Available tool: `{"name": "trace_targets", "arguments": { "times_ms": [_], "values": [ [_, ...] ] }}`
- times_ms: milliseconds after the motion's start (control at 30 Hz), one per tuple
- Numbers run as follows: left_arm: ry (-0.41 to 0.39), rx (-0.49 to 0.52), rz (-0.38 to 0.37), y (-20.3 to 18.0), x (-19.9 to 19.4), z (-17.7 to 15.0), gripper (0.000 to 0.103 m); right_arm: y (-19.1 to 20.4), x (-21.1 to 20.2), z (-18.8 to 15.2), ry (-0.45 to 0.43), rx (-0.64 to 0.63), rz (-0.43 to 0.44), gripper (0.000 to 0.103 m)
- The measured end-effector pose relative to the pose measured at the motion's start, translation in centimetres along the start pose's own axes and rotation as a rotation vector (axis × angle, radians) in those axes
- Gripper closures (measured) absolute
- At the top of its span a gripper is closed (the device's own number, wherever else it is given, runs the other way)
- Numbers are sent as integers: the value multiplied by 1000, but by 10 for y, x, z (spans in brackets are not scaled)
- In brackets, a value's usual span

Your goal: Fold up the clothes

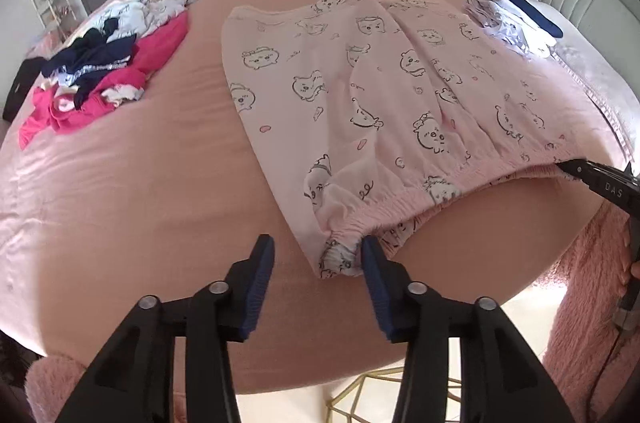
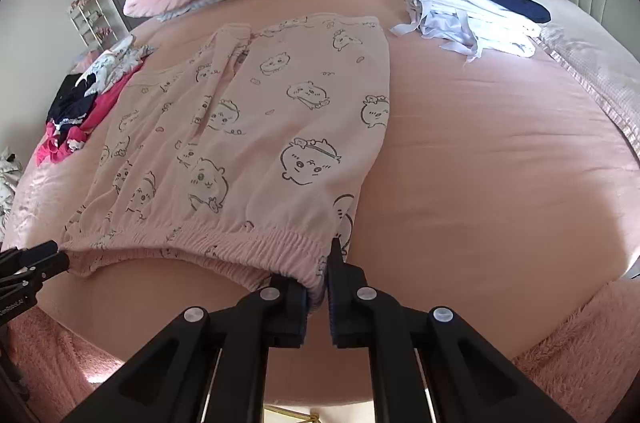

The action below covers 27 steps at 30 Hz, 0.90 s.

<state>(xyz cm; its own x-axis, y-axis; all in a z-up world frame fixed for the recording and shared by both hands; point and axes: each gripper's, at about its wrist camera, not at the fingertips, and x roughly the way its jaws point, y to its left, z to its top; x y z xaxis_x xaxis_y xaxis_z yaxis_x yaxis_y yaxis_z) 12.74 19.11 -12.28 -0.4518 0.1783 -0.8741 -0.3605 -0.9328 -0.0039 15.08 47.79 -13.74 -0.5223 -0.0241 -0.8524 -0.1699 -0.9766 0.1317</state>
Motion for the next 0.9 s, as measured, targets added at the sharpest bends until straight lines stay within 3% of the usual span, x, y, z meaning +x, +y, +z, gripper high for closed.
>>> {"name": "trace_targets", "arguments": {
  "times_ms": [133, 233, 433, 800, 900],
  "values": [
    [-24, 134, 45, -21, 1, 6, 56, 10, 3, 7, 3, -22, -7, 97],
    [2, 220, 3, -38, 14, 11, 56, 14, -1, 14, -8, -38, 0, 97],
    [38, 255, -42, -50, 44, 20, 56, 16, -7, 22, -9, -51, 34, 97],
    [-22, 58, -87, -21, 38, 45, 56, 11, 11, 22, 86, -55, 32, 97],
    [90, 122, -137, -30, 57, 38, 56, 14, 18, 18, 111, -67, 23, 96]
  ]
}}
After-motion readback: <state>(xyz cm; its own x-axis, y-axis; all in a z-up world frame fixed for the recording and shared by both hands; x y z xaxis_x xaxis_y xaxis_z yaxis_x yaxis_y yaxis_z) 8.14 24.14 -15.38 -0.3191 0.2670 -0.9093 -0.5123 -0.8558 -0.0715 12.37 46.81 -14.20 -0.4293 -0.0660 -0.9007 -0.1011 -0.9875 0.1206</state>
